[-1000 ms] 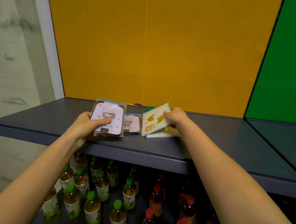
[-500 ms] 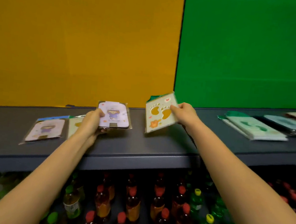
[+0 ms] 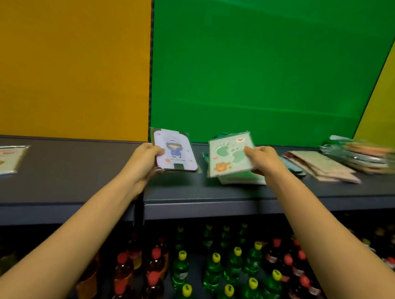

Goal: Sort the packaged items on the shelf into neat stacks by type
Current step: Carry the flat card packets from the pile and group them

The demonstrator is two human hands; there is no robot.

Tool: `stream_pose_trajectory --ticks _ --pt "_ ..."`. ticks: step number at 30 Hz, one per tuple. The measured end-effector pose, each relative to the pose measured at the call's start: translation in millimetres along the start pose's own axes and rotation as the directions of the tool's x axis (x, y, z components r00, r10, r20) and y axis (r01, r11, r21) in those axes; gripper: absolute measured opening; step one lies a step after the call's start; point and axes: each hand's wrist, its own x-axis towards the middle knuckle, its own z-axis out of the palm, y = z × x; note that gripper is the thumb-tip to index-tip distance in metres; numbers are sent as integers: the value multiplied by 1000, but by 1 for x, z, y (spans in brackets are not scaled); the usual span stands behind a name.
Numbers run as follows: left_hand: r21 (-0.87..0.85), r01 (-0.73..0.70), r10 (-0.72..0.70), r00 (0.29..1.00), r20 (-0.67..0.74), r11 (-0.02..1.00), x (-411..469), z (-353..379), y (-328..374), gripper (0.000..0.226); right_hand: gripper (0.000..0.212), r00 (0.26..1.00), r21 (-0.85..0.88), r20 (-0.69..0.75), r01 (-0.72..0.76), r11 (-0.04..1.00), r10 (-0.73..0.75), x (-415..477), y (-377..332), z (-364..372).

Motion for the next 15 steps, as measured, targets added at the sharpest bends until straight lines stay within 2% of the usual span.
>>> stream_pose_trajectory --ticks 5,8,10,11,12,15 --pt "5 13 -13 1000 28 1000 -3 31 -5 12 11 994 -25 41 -99 995 100 25 22 -18" --pt "47 17 -19 999 32 999 4 40 -4 16 28 990 -87 64 -119 989 125 43 24 -15" --pt "80 25 -28 999 37 997 11 45 -3 15 36 991 -198 60 -103 975 116 53 23 -11" --pt "100 26 -30 999 42 995 16 47 -2 14 32 994 -279 62 -73 957 94 57 23 -11" --pt "115 28 -33 998 48 993 20 50 -1 15 28 995 -373 65 -43 927 73 60 23 -11" --pt "114 44 -54 994 90 993 34 63 3 18 43 998 -575 66 41 817 -4 63 22 -20"
